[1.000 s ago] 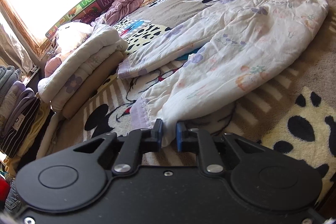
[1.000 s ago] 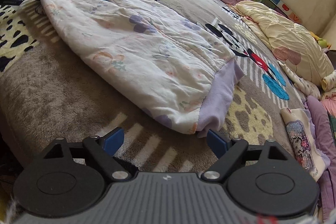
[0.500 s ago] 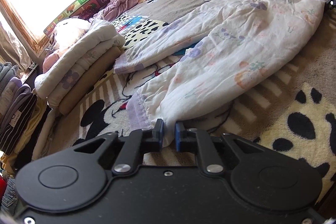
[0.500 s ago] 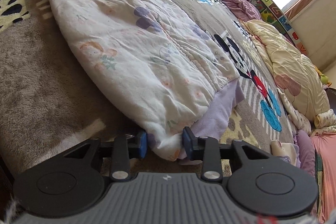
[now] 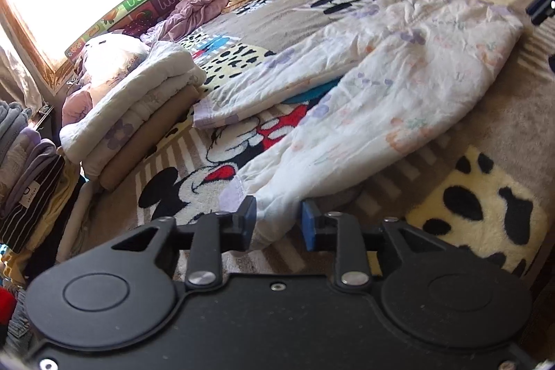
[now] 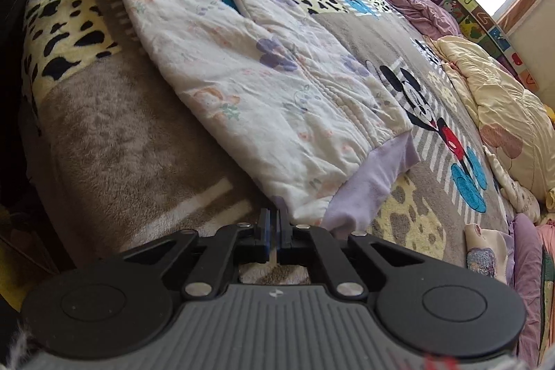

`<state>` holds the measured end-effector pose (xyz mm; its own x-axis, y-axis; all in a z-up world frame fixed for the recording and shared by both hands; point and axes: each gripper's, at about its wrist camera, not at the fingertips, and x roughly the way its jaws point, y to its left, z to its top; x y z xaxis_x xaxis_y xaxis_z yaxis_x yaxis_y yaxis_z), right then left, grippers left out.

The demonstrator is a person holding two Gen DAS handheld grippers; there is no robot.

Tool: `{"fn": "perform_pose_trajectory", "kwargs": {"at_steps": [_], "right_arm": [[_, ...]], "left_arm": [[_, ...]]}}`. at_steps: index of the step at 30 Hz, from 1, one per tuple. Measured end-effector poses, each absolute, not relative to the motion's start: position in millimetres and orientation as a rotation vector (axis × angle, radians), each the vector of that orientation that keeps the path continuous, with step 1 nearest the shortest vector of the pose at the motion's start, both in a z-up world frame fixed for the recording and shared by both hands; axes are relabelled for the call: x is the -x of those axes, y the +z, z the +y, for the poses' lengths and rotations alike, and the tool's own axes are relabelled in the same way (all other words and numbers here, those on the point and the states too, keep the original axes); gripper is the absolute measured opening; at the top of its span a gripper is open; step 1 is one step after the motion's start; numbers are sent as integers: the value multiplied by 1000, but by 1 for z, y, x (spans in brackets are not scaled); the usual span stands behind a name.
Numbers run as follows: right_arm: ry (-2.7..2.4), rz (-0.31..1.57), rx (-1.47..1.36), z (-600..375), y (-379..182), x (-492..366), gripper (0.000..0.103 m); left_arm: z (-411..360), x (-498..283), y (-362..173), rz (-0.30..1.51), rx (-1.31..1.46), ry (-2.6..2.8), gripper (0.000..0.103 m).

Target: Fold clothes

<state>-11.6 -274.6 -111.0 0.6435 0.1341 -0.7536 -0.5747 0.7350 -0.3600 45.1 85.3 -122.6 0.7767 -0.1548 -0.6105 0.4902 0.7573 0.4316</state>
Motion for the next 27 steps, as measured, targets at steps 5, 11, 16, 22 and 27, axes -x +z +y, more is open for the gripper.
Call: {"fn": "perform_pose_trajectory", "kwargs": {"at_steps": [5, 11, 16, 22, 27], "right_arm": [[429, 678, 729, -265, -114, 14, 69], [368, 680, 983, -251, -162, -6, 39], [385, 684, 976, -258, -170, -18, 15], [494, 763, 962, -263, -145, 0, 11], [528, 794, 940, -260, -136, 7, 18]], "left_arm": [[69, -39, -121, 561, -696, -442, 54], [47, -39, -157, 555, -901, -485, 54], [50, -51, -165, 530, -873, -446, 9], [62, -33, -146, 535, -911, -531, 7], [77, -43, -141, 605, -820, -529, 44]]}}
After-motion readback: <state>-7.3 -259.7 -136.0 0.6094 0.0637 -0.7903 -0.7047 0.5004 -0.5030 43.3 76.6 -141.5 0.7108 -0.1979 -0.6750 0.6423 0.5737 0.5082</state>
